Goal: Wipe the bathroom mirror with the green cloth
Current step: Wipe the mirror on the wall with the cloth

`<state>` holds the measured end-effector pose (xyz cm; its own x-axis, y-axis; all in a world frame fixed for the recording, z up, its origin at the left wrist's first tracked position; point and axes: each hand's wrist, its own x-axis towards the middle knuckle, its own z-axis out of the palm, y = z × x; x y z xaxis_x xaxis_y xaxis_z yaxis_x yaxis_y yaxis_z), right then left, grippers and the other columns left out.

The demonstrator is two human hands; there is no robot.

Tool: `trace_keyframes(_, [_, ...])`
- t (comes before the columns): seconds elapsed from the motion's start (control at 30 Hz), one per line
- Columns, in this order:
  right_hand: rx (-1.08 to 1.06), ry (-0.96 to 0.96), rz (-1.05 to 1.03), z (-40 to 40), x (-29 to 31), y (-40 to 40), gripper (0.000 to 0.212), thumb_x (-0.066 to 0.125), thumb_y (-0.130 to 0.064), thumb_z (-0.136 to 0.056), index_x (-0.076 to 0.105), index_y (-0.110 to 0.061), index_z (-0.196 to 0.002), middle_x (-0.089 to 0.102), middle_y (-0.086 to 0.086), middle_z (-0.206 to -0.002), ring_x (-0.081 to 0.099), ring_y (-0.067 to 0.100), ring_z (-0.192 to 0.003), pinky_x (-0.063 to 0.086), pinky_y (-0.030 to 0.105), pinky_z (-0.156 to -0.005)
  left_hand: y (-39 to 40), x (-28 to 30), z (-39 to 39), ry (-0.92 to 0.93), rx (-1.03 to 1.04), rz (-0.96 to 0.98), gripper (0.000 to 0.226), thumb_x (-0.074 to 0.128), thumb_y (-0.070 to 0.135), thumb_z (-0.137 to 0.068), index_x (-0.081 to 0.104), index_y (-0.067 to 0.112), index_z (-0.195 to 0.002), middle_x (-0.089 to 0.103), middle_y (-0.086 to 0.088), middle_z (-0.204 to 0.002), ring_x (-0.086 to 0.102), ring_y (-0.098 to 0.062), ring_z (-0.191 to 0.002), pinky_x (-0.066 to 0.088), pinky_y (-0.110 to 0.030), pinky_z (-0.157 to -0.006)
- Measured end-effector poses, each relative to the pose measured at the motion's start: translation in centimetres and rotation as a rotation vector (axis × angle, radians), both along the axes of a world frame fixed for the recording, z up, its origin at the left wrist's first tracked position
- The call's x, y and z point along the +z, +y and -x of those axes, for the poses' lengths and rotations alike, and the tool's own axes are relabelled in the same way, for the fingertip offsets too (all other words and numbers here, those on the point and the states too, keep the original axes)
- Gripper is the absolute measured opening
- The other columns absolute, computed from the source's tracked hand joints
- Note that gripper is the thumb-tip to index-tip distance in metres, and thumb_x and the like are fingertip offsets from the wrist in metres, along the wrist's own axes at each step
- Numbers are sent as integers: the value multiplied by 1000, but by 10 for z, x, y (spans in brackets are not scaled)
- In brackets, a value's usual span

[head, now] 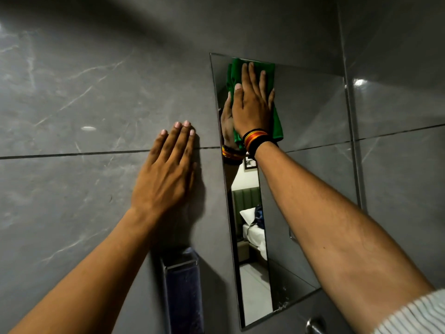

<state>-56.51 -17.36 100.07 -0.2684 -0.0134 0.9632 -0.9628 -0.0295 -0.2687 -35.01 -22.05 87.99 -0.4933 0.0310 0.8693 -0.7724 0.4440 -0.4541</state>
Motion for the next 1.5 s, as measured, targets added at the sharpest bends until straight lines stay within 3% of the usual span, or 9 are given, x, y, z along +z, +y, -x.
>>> trace_keyframes(0.27, [-11, -129, 25, 82, 10, 14, 54, 22, -33, -107, 17, -26, -160, 13, -6, -169, 5, 23, -157, 6, 56, -126, -1, 0, 4, 2, -56, 20, 67, 17, 37, -106, 16, 0, -162, 10, -20, -171, 7, -32, -160, 12, -51, -130])
trace_keyframes(0.63, [-14, -296, 20, 191, 37, 33, 54, 24, -30, -107, 17, -24, -160, 13, -5, -169, 7, 25, -157, 7, 54, -125, 0, -1, 5, 13, -57, 23, 66, 26, 35, -105, 18, 0, -161, 13, -20, -170, 11, -34, -159, 17, -53, -129])
trace_keyframes(0.87, [22, -593, -153, 265, 72, 62, 59, 16, -35, -109, 3, -9, -160, 2, 12, -169, 4, 32, -156, -1, 45, -127, -2, 0, 5, 21, -44, 34, 67, 26, 37, -105, 20, 1, -161, 14, -20, -169, 12, -34, -158, 15, -51, -129])
trace_keyframes(0.97, [-33, -581, -207, 283, 57, 62, 59, 15, -35, -109, 1, -6, -160, 0, 14, -169, 1, 31, -157, -4, 43, -127, -2, 0, 6, 26, -51, 54, 67, 28, 36, -104, 22, 1, -160, 16, -20, -169, 14, -34, -158, 17, -52, -128])
trace_keyframes(1.2, [-103, -619, -86, 268, 20, 48, 54, 12, -24, -109, 5, -9, -160, 6, 7, -170, 4, 22, -157, -6, 43, -127, -4, 0, 4, 17, -33, 51, 67, 24, 37, -105, 20, 0, -161, 14, -21, -170, 12, -35, -159, 16, -52, -129])
trace_keyframes(1.33, [-103, -692, 61, 253, -35, 42, 54, 16, -30, -108, 15, -18, -161, 14, 2, -169, 10, 23, -156, -2, 45, -126, -2, -1, 4, 12, -49, 29, 67, 22, 37, -105, 19, 0, -161, 12, -21, -170, 11, -35, -159, 17, -54, -129])
trace_keyframes(1.5, [-86, -755, 61, 249, -118, 45, 54, 17, -30, -108, 16, -17, -160, 15, 4, -169, 11, 24, -156, -3, 45, -127, 0, 0, 3, 2, -62, -10, 68, 21, 37, -105, 15, 0, -162, 8, -20, -171, 6, -32, -160, 11, -51, -130])
